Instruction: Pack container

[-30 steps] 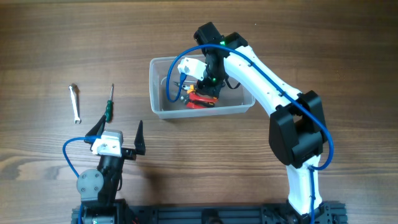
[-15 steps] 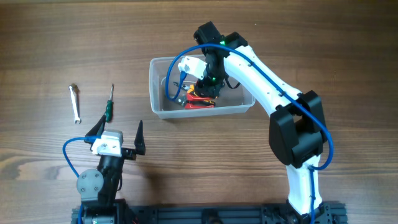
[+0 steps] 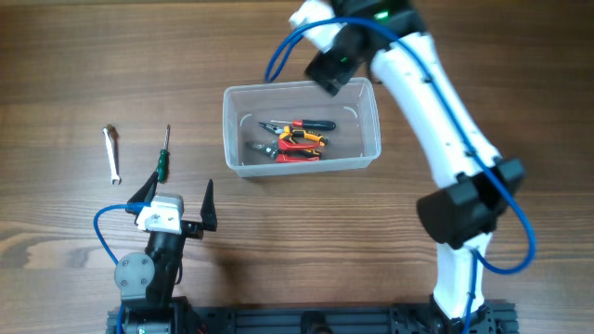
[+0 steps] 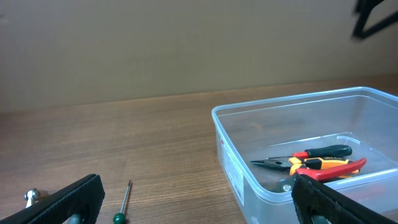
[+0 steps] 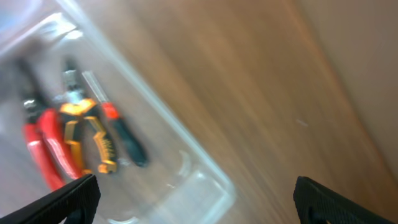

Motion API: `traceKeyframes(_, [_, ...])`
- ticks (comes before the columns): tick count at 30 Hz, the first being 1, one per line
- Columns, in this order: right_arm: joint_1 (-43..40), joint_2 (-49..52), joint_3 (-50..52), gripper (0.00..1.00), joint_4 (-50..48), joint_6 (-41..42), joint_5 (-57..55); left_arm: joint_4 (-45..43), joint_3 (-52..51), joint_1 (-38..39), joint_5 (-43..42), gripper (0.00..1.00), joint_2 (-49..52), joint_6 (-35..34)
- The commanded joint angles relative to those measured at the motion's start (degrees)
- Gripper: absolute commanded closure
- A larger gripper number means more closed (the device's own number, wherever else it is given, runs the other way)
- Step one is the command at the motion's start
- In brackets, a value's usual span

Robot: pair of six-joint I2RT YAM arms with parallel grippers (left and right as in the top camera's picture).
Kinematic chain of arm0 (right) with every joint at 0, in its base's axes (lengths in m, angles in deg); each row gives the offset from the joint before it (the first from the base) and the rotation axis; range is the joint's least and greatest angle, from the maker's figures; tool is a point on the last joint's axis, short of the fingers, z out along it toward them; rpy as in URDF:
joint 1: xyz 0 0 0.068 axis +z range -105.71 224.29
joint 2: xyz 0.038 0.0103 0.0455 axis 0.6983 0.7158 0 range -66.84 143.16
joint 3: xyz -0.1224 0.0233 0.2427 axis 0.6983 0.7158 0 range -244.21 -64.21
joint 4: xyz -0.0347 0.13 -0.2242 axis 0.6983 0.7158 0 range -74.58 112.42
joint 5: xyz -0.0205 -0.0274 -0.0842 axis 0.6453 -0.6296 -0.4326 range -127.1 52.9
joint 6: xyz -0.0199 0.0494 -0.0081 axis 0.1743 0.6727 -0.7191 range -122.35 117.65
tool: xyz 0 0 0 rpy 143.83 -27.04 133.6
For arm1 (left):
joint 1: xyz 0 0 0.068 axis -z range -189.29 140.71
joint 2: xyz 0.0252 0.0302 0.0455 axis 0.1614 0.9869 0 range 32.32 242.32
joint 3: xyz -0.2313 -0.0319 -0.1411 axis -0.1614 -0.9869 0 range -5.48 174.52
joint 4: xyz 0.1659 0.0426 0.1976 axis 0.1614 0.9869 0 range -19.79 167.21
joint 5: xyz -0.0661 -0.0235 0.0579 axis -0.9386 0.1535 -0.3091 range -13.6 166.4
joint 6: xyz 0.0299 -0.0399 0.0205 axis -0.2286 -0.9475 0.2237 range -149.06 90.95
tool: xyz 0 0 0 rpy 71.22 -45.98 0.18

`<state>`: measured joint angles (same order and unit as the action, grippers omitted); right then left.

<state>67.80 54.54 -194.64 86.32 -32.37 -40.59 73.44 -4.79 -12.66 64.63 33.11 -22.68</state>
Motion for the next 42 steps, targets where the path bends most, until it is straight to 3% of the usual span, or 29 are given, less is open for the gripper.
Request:
traceKeyframes(1, [-5.8, -7.0, -1.9, 0.00, 1.5, 7.4, -3.7, 0.1, -0.4, 0.4, 0.3, 0.00, -0.4, 0.7])
traceKeyframes(11, [-22.3, -16.8, -1.9, 0.00, 7.8, 20.7, -3.6, 0.1, -0.4, 0.4, 0.3, 0.00, -0.4, 0.7])
traceKeyframes(18, [-32.9, -16.9, 1.2, 0.00, 13.9, 23.1, -0.4, 0.0, -0.4, 0.4, 0.3, 0.00, -0.4, 0.7])
traceKeyframes(27, [-41.4, -16.7, 17.1, 0.00, 4.5, 23.1, 4.9, 0.1, -0.4, 0.4, 0.3, 0.00, -0.4, 0.7])
traceKeyframes(42, [-41.9, -16.7, 41.9, 0.00, -16.3, 23.1, -0.2, 0.0, -0.4, 0.4, 0.3, 0.00, -0.4, 0.7])
